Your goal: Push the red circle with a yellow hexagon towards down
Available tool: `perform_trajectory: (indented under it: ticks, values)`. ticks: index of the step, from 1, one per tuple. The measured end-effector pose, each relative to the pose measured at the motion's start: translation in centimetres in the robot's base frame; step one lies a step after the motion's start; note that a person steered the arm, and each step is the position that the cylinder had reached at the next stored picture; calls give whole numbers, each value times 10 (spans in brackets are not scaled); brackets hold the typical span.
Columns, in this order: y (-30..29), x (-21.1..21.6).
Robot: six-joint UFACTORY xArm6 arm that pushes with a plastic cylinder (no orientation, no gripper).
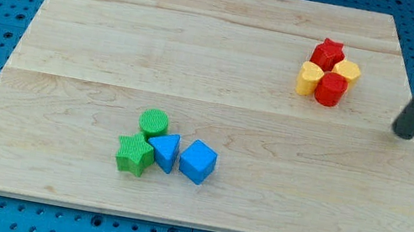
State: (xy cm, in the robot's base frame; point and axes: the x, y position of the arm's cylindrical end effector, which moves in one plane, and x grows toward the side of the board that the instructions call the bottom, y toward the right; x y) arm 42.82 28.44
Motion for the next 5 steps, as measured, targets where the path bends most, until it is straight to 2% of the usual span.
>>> perform_trajectory:
  ticks: [1, 2, 4, 5]
  values:
    - [16, -48]
    - [7, -98]
    - [-104, -105]
    - [-107, -92]
